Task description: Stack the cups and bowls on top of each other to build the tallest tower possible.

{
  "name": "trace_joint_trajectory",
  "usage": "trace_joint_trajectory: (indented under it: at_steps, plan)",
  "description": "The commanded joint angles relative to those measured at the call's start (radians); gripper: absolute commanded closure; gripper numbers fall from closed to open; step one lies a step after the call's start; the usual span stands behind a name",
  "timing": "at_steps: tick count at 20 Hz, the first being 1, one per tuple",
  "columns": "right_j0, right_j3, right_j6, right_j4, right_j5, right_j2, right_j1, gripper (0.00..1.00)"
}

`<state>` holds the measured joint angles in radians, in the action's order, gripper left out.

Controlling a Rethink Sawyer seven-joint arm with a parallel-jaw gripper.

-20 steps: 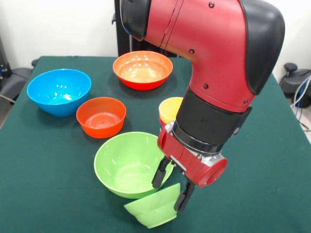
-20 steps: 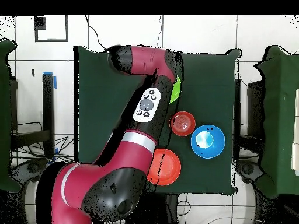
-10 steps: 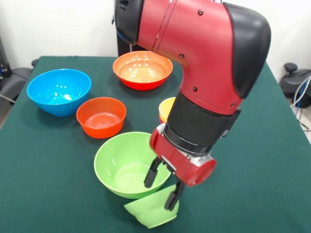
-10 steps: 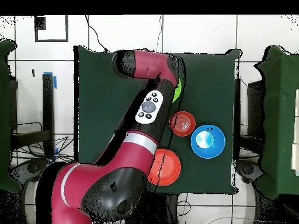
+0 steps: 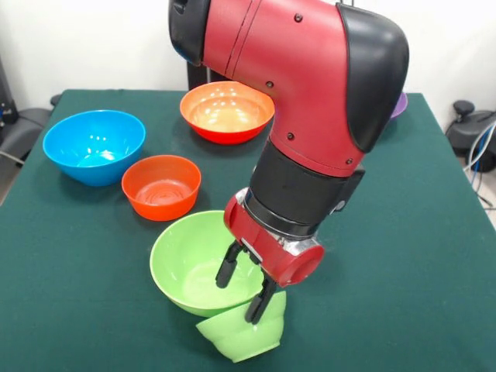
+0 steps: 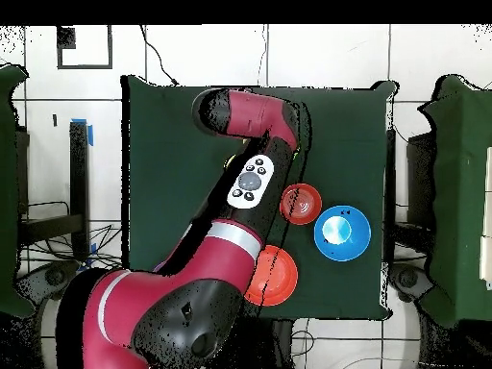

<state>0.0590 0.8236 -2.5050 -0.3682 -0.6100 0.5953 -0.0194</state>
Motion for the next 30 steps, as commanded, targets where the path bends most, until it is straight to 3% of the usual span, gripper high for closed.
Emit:
trace_joint_trajectory:
  at_steps: [1, 30]
  plan:
    - [0.018, 0.05, -0.052, 0.054, 0.042, -0.099, 0.051, 0.0]
    - [0.044, 0.001, -0.132, 0.022, 0.065, -0.042, 0.109, 0.0]
